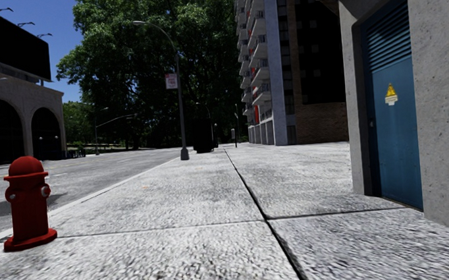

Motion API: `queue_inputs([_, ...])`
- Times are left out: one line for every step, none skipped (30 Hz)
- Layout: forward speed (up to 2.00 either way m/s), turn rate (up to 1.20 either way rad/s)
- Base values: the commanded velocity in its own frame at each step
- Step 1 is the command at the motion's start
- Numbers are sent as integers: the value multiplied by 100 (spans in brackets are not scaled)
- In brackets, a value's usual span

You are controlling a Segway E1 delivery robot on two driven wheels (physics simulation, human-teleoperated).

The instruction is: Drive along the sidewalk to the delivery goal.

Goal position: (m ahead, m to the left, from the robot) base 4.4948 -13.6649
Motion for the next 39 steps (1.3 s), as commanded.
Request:
queue_inputs([200, 0])
queue_inputs([200, 0])
queue_inputs([200, 0])
queue_inputs([200, 0])
queue_inputs([200, 0])
queue_inputs([200, 0])
queue_inputs([200, 0])
queue_inputs([200, 0])
queue_inputs([200, 0])
queue_inputs([200, 0])
queue_inputs([200, 0])
queue_inputs([200, 0])
queue_inputs([200, 0])
queue_inputs([200, 0])
queue_inputs([200, 0])
queue_inputs([200, 0])
queue_inputs([200, 0])
queue_inputs([200, 0])
queue_inputs([200, 0])
queue_inputs([200, 0])
queue_inputs([200, 0])
queue_inputs([200, 0])
queue_inputs([200, 0])
queue_inputs([200, 0])
queue_inputs([200, 0])
queue_inputs([200, 0])
queue_inputs([200, 0])
queue_inputs([200, 0])
queue_inputs([200, 0])
queue_inputs([200, -2])
queue_inputs([200, -2])
queue_inputs([189, -23])
queue_inputs([179, -45])
queue_inputs([170, -54])
queue_inputs([158, -66])
queue_inputs([142, -114])
queue_inputs([130, -120])
queue_inputs([119, -120])
queue_inputs([112, -120])
